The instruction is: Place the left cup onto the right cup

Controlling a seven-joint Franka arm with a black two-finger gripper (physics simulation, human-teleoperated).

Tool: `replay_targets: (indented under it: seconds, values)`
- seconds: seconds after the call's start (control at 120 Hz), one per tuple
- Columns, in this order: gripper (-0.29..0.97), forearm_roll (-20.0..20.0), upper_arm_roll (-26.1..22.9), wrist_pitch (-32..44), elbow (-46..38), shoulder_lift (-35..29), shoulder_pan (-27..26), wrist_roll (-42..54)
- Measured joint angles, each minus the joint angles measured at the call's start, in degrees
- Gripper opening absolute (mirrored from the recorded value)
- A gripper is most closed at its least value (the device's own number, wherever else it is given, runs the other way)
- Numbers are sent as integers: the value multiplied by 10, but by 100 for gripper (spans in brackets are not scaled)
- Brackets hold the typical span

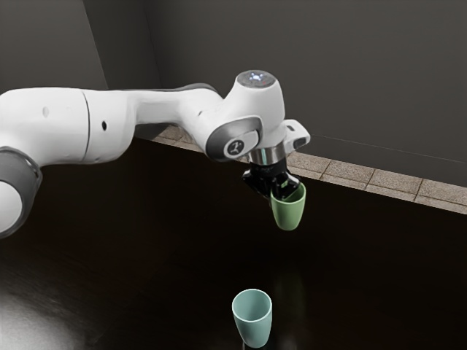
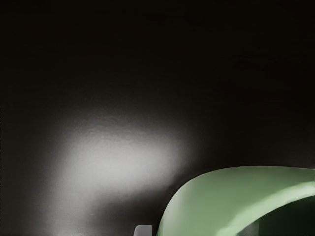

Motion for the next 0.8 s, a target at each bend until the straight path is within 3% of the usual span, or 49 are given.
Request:
replay_targets:
  seconds: [0.283,0.8]
  values:
    - [-10,-4,-12,-27,-44,-73,-16,-26]
    - [-10,-6,-95,-54,-156,-178,-16,-131]
